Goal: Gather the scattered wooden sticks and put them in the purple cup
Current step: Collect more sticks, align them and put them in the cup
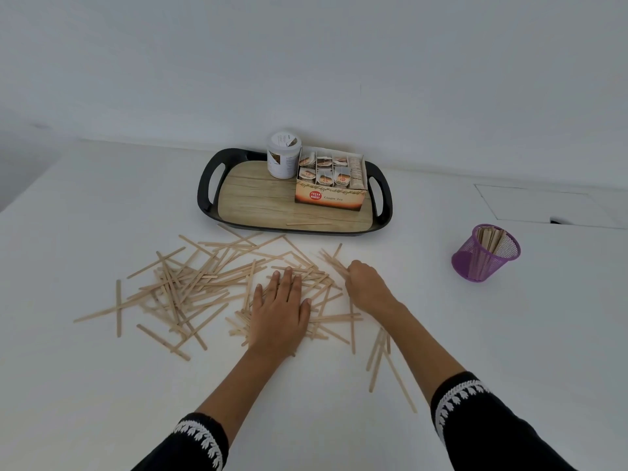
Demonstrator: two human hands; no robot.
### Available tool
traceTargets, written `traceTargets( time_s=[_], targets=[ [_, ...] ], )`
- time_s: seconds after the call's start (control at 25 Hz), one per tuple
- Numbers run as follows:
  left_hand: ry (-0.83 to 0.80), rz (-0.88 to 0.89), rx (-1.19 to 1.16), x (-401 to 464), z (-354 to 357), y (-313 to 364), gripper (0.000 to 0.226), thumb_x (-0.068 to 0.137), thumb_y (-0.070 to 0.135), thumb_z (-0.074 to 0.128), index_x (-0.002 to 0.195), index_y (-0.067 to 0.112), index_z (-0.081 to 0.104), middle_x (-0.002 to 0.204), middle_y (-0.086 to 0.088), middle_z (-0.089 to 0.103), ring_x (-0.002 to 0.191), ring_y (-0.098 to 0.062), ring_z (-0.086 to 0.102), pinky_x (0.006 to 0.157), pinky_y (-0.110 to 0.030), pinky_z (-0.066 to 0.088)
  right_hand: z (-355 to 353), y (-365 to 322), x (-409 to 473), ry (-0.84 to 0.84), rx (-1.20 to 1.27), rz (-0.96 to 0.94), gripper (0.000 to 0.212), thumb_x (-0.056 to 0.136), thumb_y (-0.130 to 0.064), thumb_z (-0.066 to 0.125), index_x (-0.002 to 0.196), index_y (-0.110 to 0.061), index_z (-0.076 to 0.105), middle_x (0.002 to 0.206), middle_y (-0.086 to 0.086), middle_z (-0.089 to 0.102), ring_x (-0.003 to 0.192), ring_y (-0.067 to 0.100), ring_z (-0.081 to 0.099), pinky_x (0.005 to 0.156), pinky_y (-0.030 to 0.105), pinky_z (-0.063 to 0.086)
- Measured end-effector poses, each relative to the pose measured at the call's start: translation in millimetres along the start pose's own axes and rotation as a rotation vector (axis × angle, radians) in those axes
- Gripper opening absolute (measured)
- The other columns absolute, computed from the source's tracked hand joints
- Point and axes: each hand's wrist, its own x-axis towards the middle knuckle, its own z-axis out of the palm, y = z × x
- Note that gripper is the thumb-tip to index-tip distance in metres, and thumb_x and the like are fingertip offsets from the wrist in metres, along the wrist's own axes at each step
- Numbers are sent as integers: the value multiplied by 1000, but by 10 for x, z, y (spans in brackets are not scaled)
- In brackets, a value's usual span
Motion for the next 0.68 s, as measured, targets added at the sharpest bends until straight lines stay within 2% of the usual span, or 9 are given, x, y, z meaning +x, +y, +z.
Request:
traceTargets(
  time_s=[0.12,0.24,0.36,0.48,0.56,0.68],
  targets=[
    [3,0,-4,-2,-13,4,58,99,45,15,152,20,11,161,-1,8,148,-20,2,117,-44,4,-169,105,-21,-88,470,-3,17,94,-7,36,101,-6,52,92,7,65,80,18,60,62,26,44],
    [6,-3,-8,-8,-26,13,58,100,44,15,152,20,13,161,-1,10,148,-20,3,117,-44,4,-245,163,-34,-84,768,-64,17,98,-8,35,103,-11,52,81,0,58,70,12,53,61,17,45],
    [1,-4,-1,-9,-25,15,58,100,44,15,152,20,13,161,-1,10,148,-20,3,117,-44,4,-279,152,-2,-27,1047,-64,25,98,-3,34,104,-13,56,71,0,47,61,10,42,62,21,41],
    [0,-2,0,-8,-25,11,58,100,44,15,152,20,13,161,-1,10,148,-20,3,117,-44,4,-335,117,18,55,1203,-61,25,89,0,36,83,-14,56,57,-3,38,50,9,32,53,24,29],
    [-1,-2,2,-7,-19,11,58,99,44,14,152,20,13,161,0,10,148,-20,3,117,-44,3,-372,119,23,161,1269,-110,24,90,-4,43,68,-15,45,51,-4,33,45,10,26,47,25,23],
    [3,-6,-2,-8,-12,8,58,99,45,13,152,21,13,161,0,10,148,-19,2,117,-44,3,-378,176,56,378,1337,-105,38,88,-6,53,57,-16,33,43,-4,30,39,11,21,41,24,18]
  ],
)
